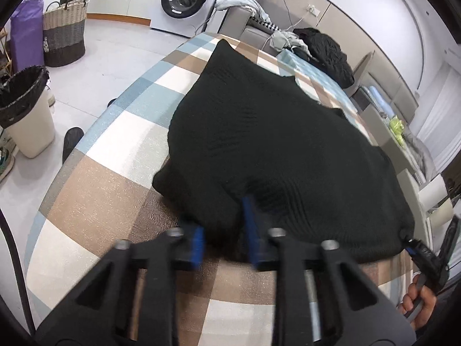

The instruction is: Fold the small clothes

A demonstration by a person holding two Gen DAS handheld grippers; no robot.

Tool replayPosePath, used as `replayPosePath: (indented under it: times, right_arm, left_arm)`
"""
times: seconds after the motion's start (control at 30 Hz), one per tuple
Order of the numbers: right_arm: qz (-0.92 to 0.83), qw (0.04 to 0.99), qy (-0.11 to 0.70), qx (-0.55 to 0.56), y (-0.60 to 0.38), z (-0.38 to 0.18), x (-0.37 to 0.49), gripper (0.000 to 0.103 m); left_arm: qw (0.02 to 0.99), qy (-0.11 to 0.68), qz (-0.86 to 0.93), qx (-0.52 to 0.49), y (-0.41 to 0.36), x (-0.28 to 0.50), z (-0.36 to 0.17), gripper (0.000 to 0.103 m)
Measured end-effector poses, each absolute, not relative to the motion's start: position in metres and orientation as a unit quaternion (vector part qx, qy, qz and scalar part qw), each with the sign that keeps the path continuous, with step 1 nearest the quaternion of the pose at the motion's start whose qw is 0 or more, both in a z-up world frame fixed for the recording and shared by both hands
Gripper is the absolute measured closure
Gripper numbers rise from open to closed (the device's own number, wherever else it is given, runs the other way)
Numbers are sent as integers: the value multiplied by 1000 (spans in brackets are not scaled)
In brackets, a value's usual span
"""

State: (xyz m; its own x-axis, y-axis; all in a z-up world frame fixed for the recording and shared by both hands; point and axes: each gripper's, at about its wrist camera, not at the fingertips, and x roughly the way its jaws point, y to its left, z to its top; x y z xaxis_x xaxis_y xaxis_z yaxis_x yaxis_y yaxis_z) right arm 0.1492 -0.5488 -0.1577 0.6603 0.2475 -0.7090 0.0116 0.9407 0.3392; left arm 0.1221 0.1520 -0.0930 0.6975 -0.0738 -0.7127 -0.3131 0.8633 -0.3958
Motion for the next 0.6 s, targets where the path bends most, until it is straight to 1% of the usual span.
replayPosePath:
  times: [0.03,0.07,0.17,0.3,0.6]
  right_arm:
    - [72,896,404,168,-549,-158,150,74]
    - [75,895,400,180,-551,-159,151,81]
    - [82,893,400,188,-551,-160,149,89]
    - [91,897,396,176,-553,-158,138,90]
    - [107,894,395,181,-568,-164,108,90]
  left_arm:
    - [886,381,65,-255,154,121,-93,91]
    - [888,378,61,-255,155,121,-93,93]
    - [894,377,54,-237,154,117,-92,94]
    - [902,374,45,-213,148,104,-90,94]
    - [908,366,41,-200,137,59,-92,94]
